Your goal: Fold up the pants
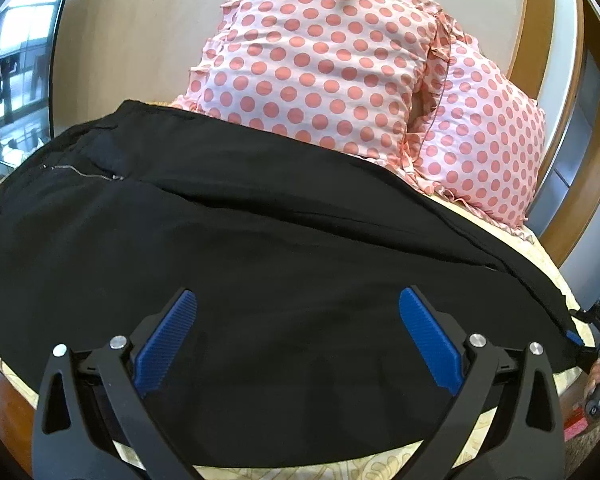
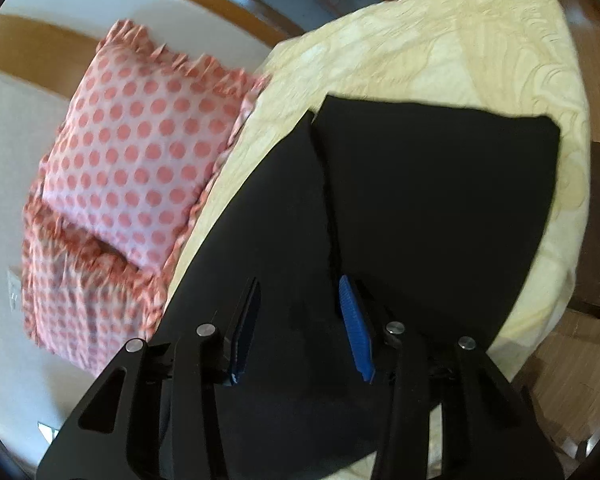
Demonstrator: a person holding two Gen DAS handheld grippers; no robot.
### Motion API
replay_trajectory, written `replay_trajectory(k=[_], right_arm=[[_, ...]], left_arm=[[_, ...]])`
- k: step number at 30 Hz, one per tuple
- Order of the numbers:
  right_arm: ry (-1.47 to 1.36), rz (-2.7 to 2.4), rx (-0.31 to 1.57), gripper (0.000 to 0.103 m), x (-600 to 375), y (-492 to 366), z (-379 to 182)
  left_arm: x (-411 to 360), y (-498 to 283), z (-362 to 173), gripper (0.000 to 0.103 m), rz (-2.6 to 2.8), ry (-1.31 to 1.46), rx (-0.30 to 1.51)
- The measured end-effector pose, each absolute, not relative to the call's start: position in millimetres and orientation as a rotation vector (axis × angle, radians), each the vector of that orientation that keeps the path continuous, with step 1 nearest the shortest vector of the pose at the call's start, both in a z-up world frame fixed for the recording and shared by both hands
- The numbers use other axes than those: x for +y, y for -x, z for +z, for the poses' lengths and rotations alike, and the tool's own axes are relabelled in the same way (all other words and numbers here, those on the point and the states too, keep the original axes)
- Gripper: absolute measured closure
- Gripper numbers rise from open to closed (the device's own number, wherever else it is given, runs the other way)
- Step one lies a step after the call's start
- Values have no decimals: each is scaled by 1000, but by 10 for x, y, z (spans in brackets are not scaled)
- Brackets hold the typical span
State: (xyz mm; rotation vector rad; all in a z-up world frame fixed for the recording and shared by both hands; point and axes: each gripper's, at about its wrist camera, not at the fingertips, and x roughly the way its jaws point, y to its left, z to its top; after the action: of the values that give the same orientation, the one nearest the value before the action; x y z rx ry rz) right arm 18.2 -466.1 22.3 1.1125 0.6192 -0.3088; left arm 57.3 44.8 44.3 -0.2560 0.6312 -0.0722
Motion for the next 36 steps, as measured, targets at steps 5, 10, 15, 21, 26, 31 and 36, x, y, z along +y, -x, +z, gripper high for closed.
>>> replay_trajectory(k=[5,10,15,21,26,31,36], right_arm=[[-1197,-188,558,60,-4646,-177,174],[-1220,-102,566,64,-4553,-306,110],[-1176,-209,526,70,-4578,-461,123],[-1186,-186,517,97,-4723,-625,-4],[-1192,-145,368,100,-4946,-268,139],[-1190,-142,325,100,-5077,-35,191],[-1148,-133,327,100,-5061,-42,234]], left_arm=[[374,-603,437,2,-111,274,647],[374,-576,458,2,-104,262,639],[447,-599,441,2,-85,302,668],[599,-663,500,2,-93,332,666],[960,-937,651,2,-168,543,652],[1205,-1590,793,7,-128,612,718],[1203,-2538,785,26,-11,546,838]])
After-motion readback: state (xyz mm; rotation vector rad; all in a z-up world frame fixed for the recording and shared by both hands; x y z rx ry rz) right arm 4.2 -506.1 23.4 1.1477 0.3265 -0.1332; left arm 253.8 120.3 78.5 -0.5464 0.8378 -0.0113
